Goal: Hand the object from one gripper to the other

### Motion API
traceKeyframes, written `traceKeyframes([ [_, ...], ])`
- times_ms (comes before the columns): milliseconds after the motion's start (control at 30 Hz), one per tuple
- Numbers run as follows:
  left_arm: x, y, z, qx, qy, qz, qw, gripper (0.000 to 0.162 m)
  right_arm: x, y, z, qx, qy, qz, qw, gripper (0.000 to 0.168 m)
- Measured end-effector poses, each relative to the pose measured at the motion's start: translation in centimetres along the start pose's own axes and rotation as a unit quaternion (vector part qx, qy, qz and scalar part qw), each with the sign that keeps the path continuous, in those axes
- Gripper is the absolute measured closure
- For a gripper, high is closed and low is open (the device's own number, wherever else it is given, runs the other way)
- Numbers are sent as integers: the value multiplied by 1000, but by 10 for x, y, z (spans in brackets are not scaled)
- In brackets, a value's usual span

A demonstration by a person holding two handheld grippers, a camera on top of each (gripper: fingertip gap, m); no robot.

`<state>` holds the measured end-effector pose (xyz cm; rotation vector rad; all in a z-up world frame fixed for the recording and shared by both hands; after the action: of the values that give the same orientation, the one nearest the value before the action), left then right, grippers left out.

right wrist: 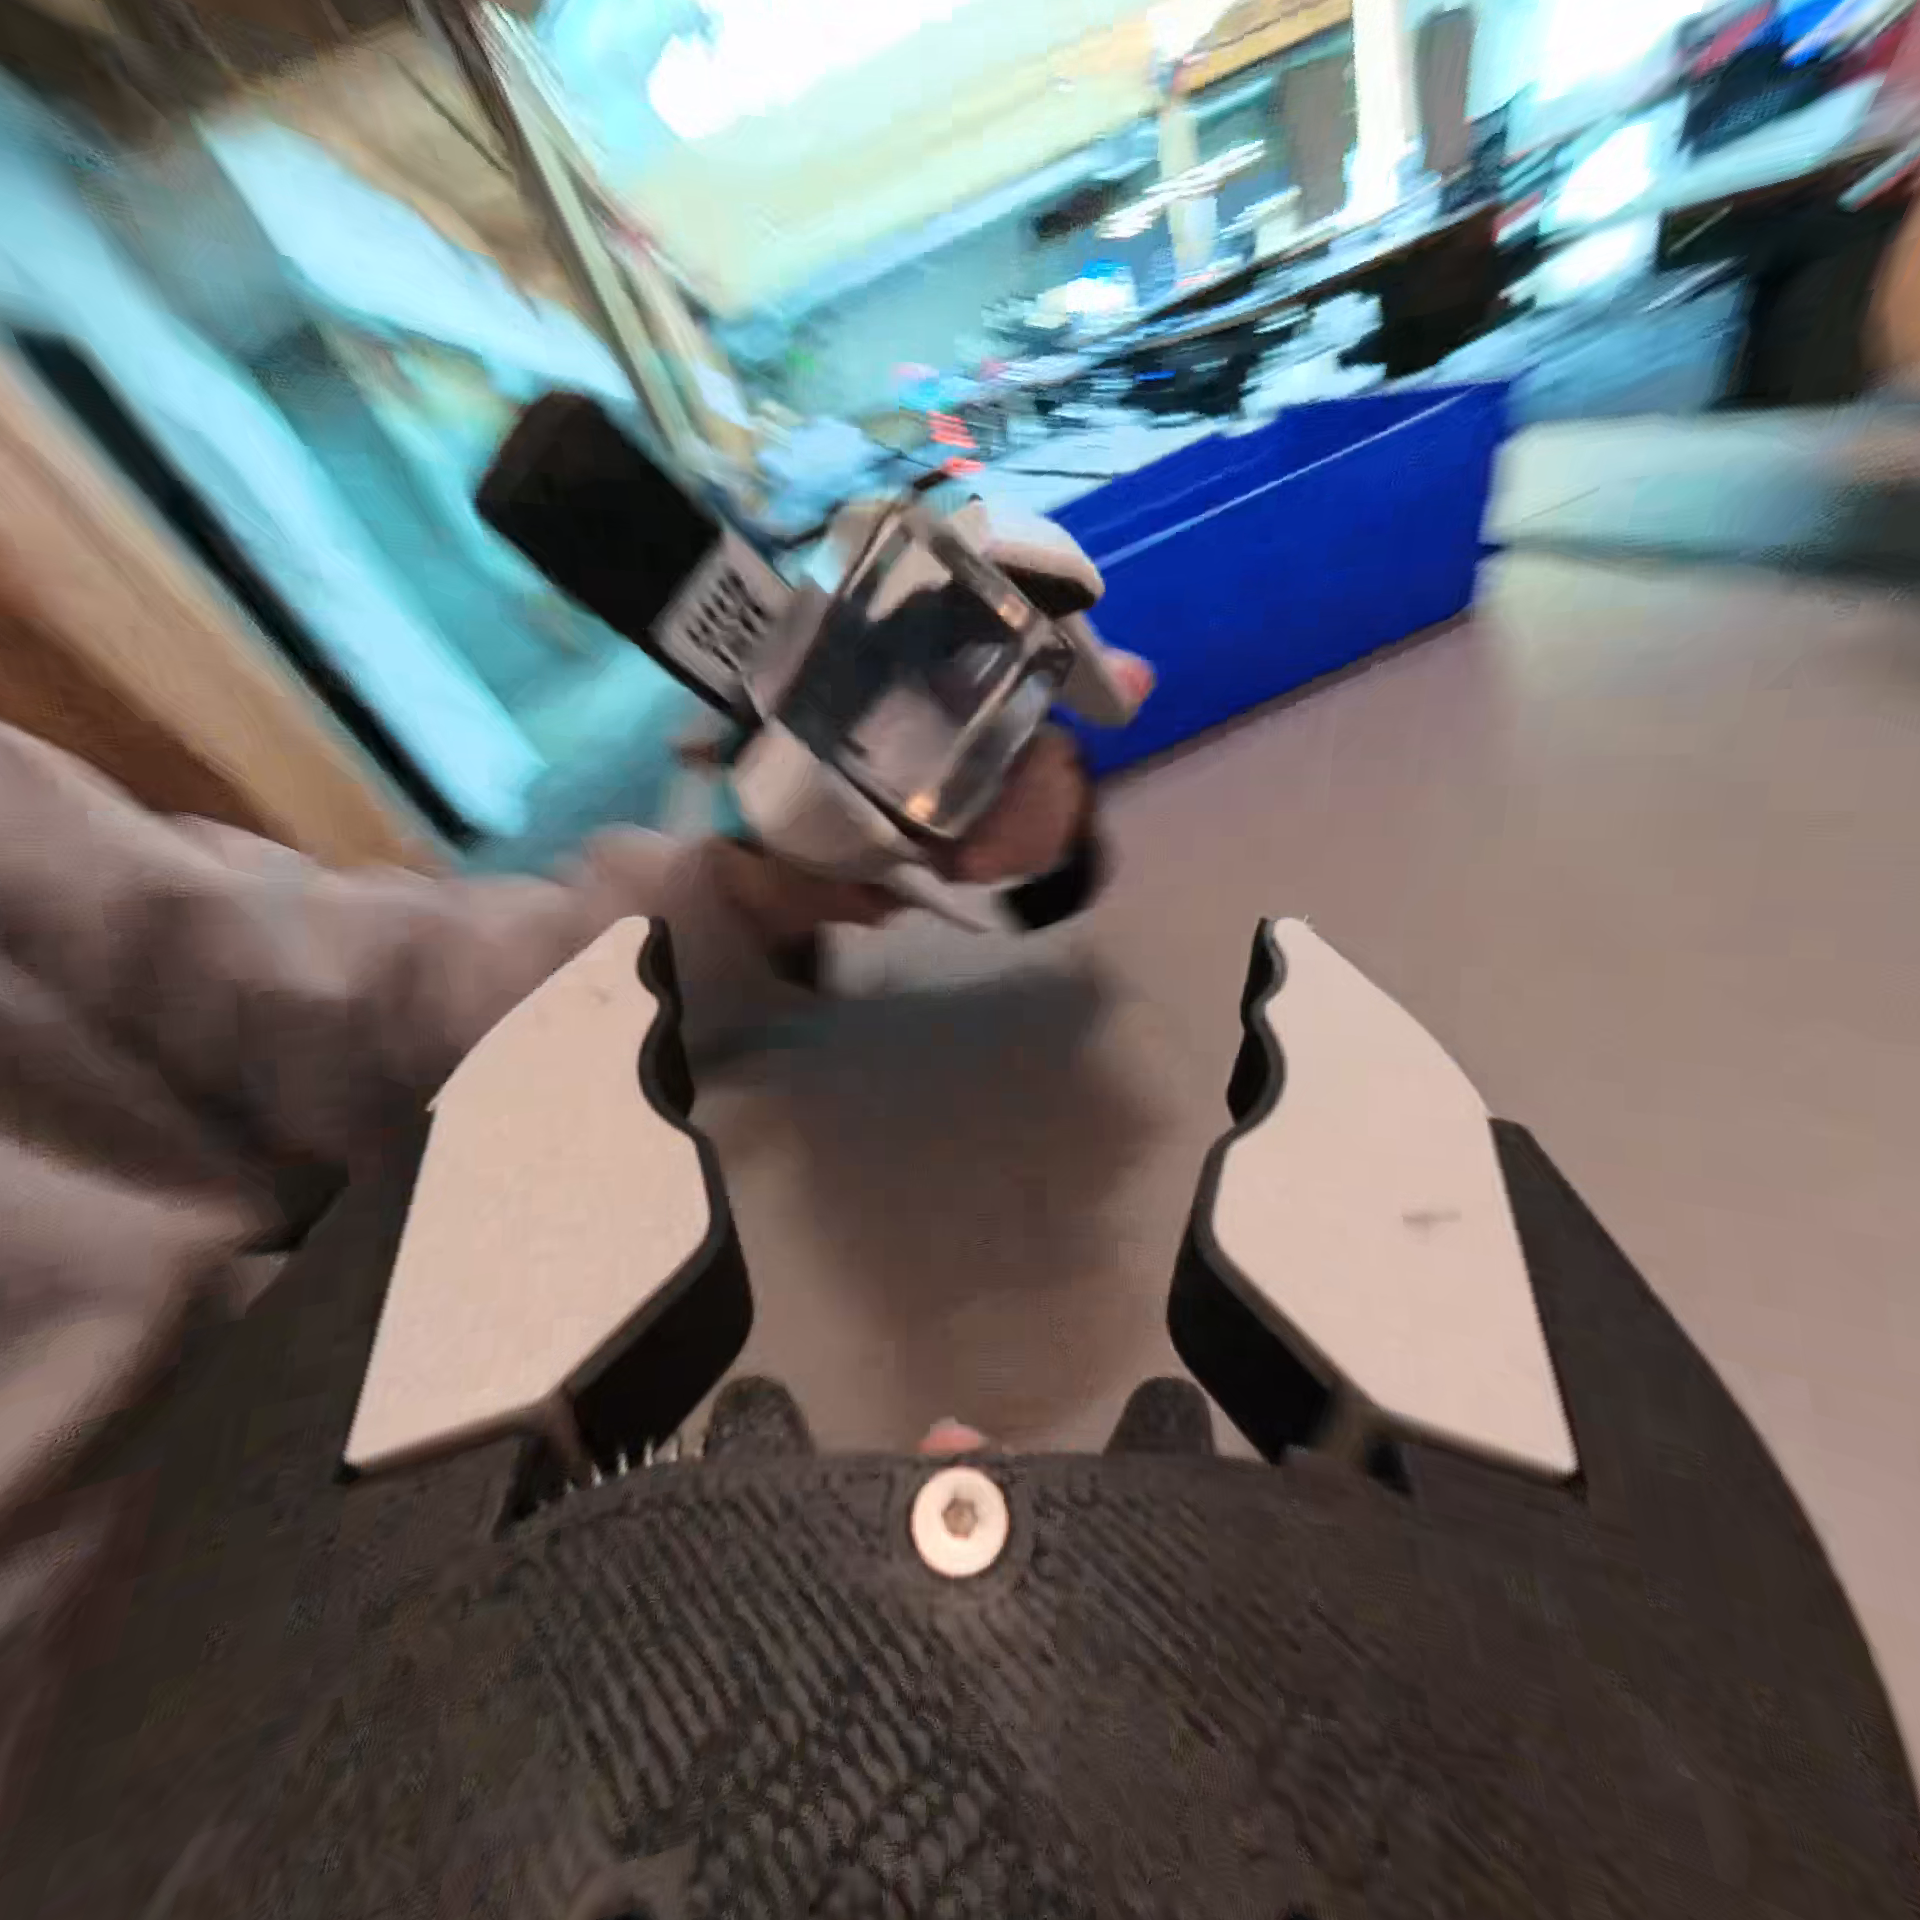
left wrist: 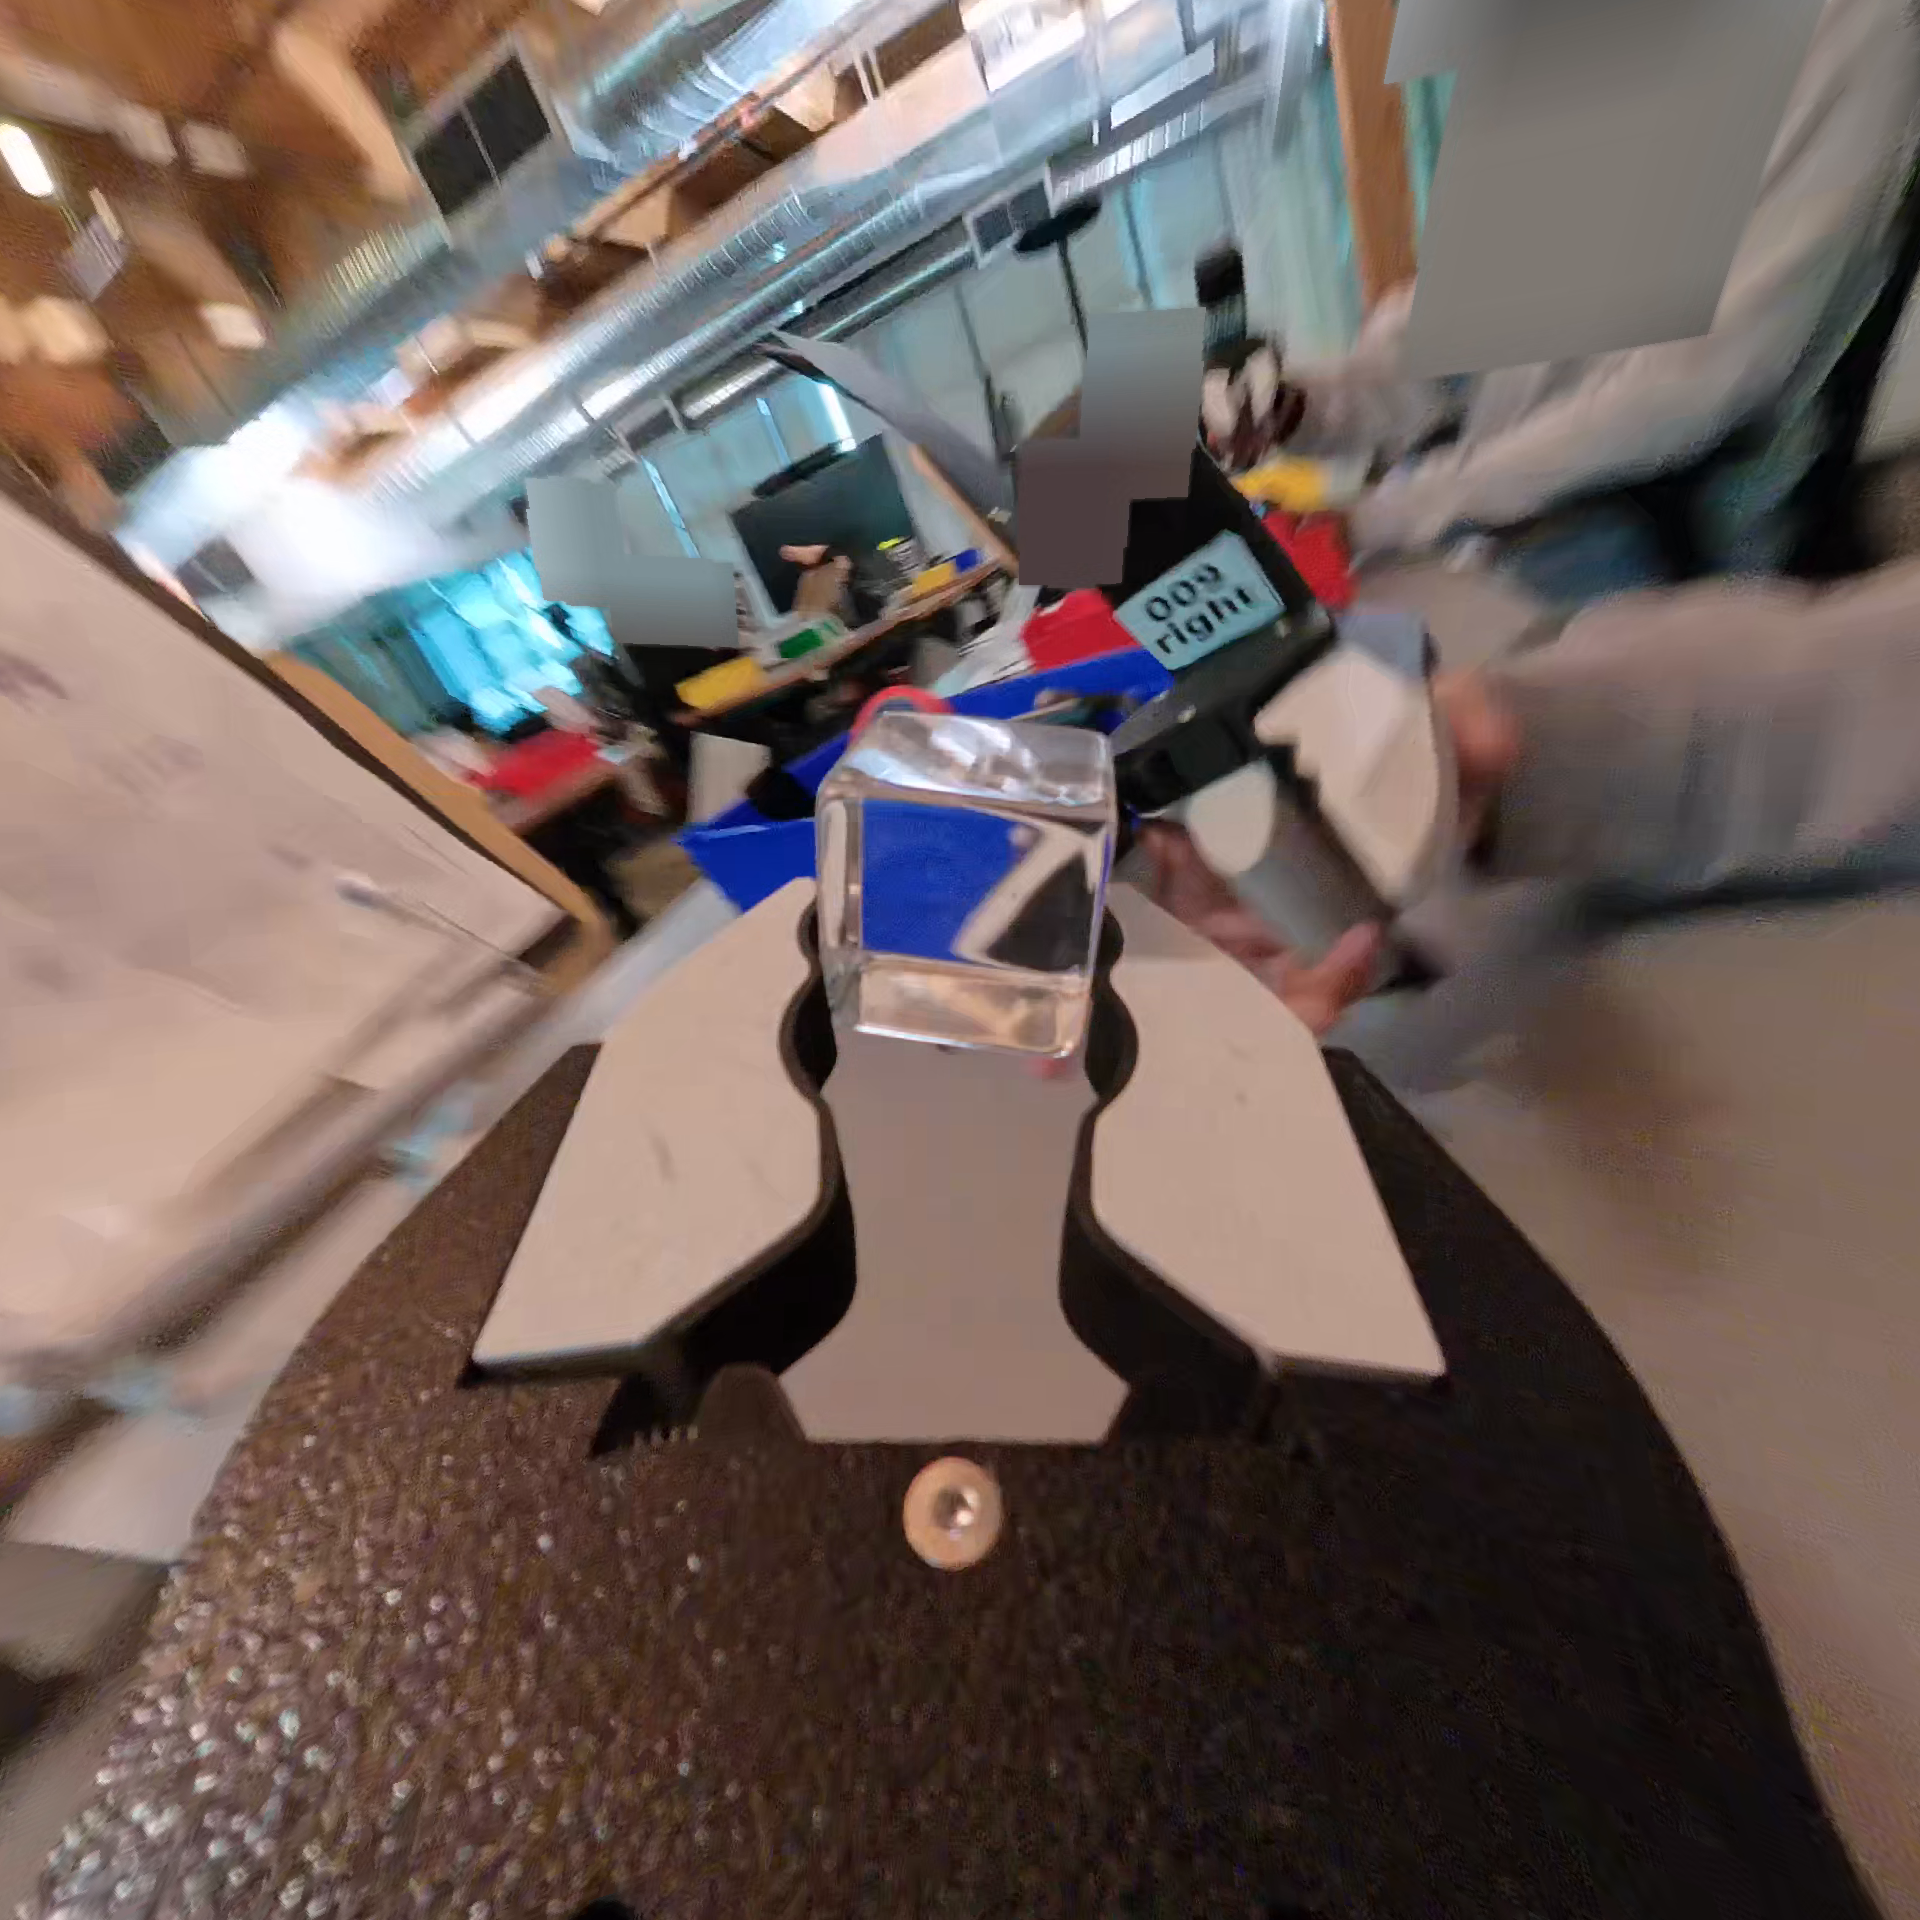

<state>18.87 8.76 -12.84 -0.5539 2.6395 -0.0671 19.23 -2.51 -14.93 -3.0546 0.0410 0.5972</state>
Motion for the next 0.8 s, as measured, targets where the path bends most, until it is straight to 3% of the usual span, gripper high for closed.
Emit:
traceKeyframes([
  [100, 15, -4, 1, -49, -176, 14, 983, 117, -12, 0, -3, 45, -191, -164, 967, 94],
  [133, 21, -7, 2, -52, -201, 25, 978, 117, -13, -1, 0, 41, -211, -177, 960, 91],
  [267, 40, -17, 5, -61, -259, 61, 962, 117, -19, -10, 19, -37, -180, -174, 967, 92],
  [367, 49, -21, 7, -60, -283, 74, 954, 117, -27, -13, 18, -36, -187, -201, 961, 97],
  [600, 55, -25, 9, -58, -305, 71, 948, 117, -25, -13, 19, -49, -153, -183, 970, 108],
  [733, 51, -26, 14, -84, -321, 44, 942, 117, -18, -15, 18, -69, -78, -112, 988, 112],
  [800, 42, -24, 22, -127, -322, 12, 938, 116, -10, -10, 15, -79, 3, -39, 996, 112],
])
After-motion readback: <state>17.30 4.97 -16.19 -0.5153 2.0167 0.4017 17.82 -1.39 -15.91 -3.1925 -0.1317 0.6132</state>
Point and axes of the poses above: each gripper's, where its closed fingertips meet, y back along the fingers, z out of its underside, x = y × z across the jaws, the point moved 6 cm from there along y, back along the fingers, and after that the axes turned 3 degrees about x, right-handed, at the moved point
